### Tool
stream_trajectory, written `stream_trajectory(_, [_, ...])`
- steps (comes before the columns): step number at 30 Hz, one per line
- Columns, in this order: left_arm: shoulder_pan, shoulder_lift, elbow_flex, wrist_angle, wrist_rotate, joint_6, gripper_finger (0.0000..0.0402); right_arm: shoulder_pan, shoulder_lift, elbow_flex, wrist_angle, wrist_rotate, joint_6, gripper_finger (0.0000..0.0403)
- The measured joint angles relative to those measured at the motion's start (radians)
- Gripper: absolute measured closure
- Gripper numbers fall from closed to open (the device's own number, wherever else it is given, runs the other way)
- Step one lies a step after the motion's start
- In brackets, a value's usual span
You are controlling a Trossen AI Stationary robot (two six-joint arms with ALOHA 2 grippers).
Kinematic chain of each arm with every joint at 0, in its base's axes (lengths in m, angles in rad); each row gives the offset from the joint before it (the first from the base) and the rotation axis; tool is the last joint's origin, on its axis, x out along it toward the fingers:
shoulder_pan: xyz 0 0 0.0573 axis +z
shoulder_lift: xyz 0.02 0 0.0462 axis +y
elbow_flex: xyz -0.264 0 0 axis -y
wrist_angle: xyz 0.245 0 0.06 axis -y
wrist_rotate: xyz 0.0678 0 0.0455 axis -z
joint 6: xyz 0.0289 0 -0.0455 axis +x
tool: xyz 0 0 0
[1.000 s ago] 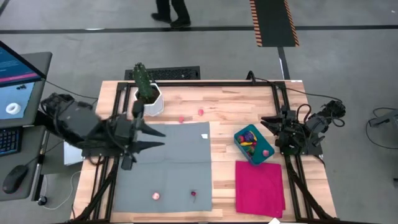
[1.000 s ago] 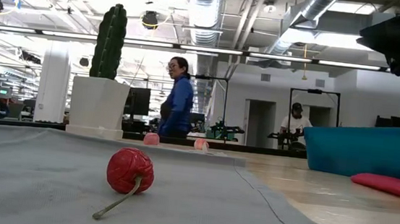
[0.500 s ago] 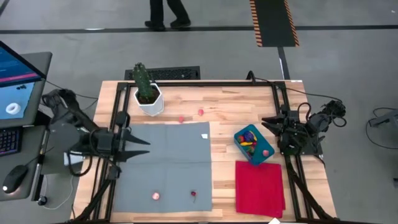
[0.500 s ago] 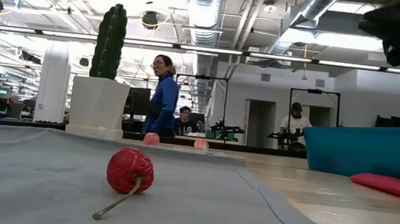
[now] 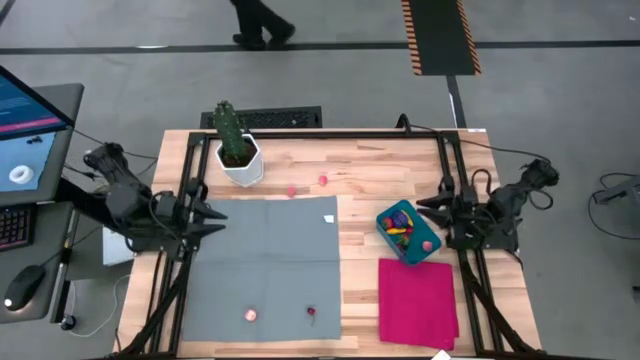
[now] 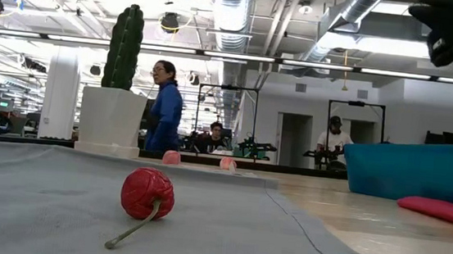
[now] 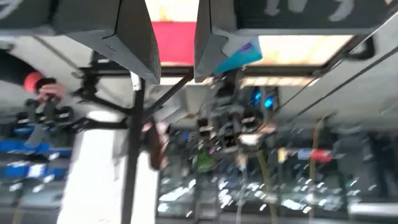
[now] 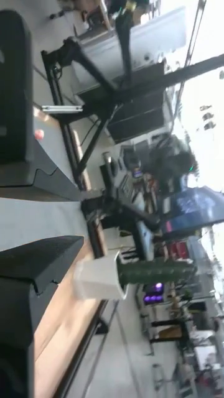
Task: Pick and placing Produce into tupperware
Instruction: Put the red cherry into the blue bin
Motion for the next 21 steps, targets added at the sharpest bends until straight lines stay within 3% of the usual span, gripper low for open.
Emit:
stream_trajectory(5, [0.002, -0.155, -0.166, 0.154, 0.039, 0.057, 0.0315, -0.014, 0.195, -0.057, 0.261, -0.008, -0.034, 0.028])
stream_trajectory(13, [0.004, -0.315, -0.312, 0.151, -0.015, 0.112, 0.0315, -0.098, 0.642, -0.051, 0.642, -0.119, -0.023, 0.028])
stream_trajectory(21, [0.044, -0.435, -0.428, 0.142, -0.106, 0.142, 0.0315, -0.253, 1.121, 0.162, 0.755, -0.251, -0.006, 0.028])
